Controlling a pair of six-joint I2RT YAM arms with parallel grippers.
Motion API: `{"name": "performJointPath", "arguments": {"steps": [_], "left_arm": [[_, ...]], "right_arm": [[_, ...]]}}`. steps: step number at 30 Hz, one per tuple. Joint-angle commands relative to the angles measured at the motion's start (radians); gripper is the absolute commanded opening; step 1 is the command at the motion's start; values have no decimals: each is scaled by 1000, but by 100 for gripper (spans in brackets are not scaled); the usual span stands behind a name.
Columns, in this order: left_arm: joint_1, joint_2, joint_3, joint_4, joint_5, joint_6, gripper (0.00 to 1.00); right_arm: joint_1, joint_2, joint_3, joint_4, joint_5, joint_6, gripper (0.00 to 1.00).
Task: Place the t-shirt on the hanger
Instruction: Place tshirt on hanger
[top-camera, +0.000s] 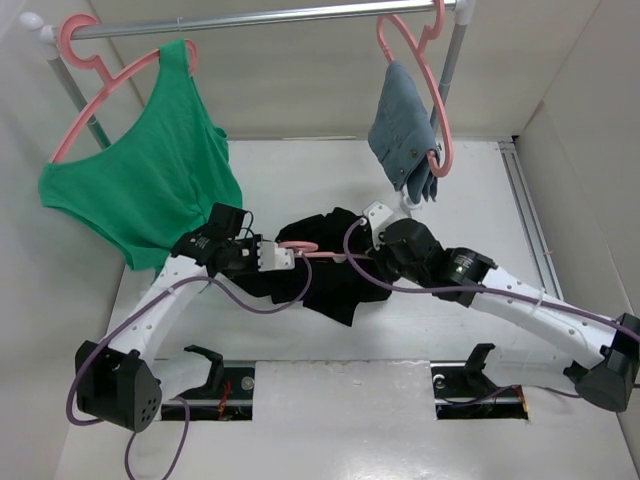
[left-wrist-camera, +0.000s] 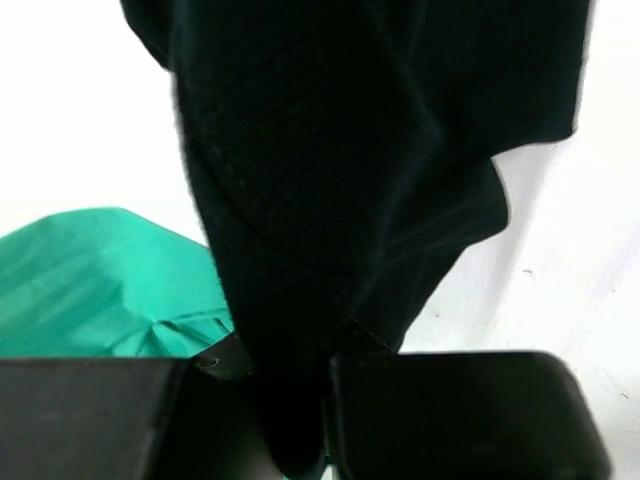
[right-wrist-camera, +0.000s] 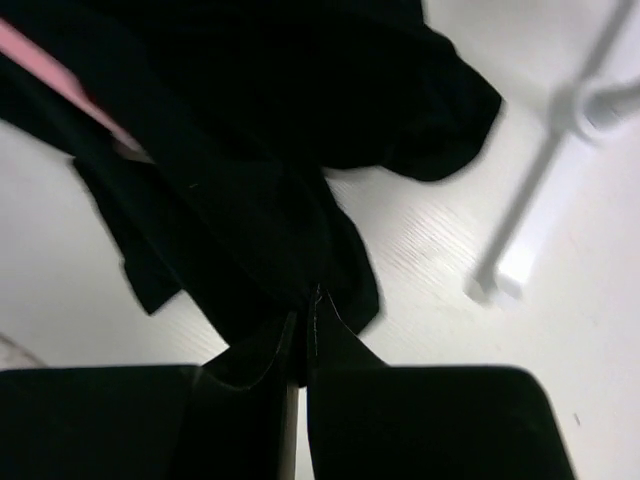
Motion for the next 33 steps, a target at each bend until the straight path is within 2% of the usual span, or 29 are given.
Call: {"name": "performJointPath", "arguments": {"steps": [1, 2, 5, 8, 13, 16, 17, 18, 21, 26, 33], "left_arm": [[3, -60, 67, -63, 106, 21, 0], [-6, -90, 67, -73, 148, 30, 0], [-18, -138, 67, -116, 202, 101, 0], [-41, -189, 47, -152, 241, 163, 0], [-63, -186, 60, -162, 279, 164, 0], [-63, -176, 84, -162, 302, 164, 0], [-63, -176, 84, -162, 314, 164, 0], [-63, -176, 84, -162, 314, 164, 0], [-63, -167, 93, -162, 333, 164, 0], [-63, -124, 118, -162, 366, 139, 0], [-63, -77, 165, -162, 416, 139, 0]], "right_arm": [[12, -69, -37, 255, -194, -94, 0], [12, -81, -53, 309, -275, -94, 0], [12, -102, -76, 426, -327, -132, 0], [12, -92, -33, 426, -386, -183, 0], [12, -28, 34, 377, -508, -226, 0], [12, -17, 34, 327, -482, -248, 18], [12, -17, 24, 311, -482, -248, 27], [12, -31, 15, 286, -482, -248, 45], [12, -69, 5, 276, -531, -258, 63], [12, -186, -27, 276, -552, -240, 79], [21, -162, -36, 308, -601, -222, 77]]}}
